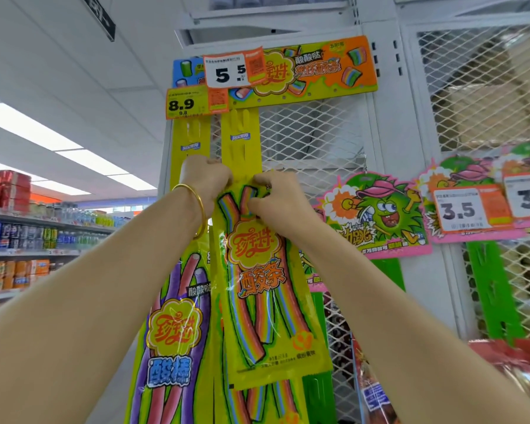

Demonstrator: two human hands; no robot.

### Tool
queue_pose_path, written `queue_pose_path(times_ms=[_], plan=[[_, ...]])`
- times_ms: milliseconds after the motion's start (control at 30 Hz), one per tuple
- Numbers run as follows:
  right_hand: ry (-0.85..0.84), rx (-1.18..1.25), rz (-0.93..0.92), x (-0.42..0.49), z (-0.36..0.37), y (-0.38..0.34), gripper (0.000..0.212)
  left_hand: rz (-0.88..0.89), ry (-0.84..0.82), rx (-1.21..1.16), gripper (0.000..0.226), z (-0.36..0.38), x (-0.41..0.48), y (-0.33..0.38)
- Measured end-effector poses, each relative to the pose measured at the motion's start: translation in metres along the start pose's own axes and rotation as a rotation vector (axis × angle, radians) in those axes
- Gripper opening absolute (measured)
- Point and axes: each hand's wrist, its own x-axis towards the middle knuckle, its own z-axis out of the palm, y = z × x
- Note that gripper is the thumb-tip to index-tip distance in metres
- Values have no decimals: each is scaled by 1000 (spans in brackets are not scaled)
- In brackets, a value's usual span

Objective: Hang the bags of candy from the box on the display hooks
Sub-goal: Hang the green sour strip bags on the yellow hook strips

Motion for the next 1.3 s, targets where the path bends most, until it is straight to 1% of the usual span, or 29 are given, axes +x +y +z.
queue_pose_path(times_ms=[67,133,233,333,433,567,600,700,800,900,967,1000,1100,1167,1233,1300], plan=[[-8,-21,-6,-6,1,1,36,19,-4,-11,29,0,-4,-3],[0,-32,-7,-11,2,0,37,39,-28,7,26,-1,-6,-4],[31,-47,-28,-14,2,-3,39,16,-52,4,25,-4,-6,-4],[57,-50,-36,-13,1,-5,33,10,-46,-17,21,-4,-4,-5],[46,-98,-11,-19,2,-2,33,66,-49,53,27,-6,-7,-7],[46,-197,-36,-25,5,-1,36,166,-23,111,17,-9,-19,-16],[61,-240,-36,-27,6,-2,36,184,-14,134,21,-9,-21,-19],[103,-384,-25,-35,4,-3,43,228,22,209,46,-12,-32,-29],[144,-493,4,-47,0,-3,52,247,21,211,59,-12,-48,-41],[172,-596,36,-66,-4,-4,58,247,35,294,62,-13,-78,-52],[191,-621,26,-87,-7,-6,55,310,85,365,58,-15,-108,-56],[192,-601,28,-100,-9,-6,52,355,107,362,54,-16,-126,-59],[128,-457,57,-155,-12,-5,43,459,91,269,41,-22,-185,-77],[34,-317,71,-204,-10,0,35,456,-4,217,37,-27,-238,-98],[-98,-207,96,-263,-2,13,26,401,-139,171,37,-33,-301,-129],[-246,-151,168,-330,11,32,20,276,-301,189,39,-41,-366,-169]])
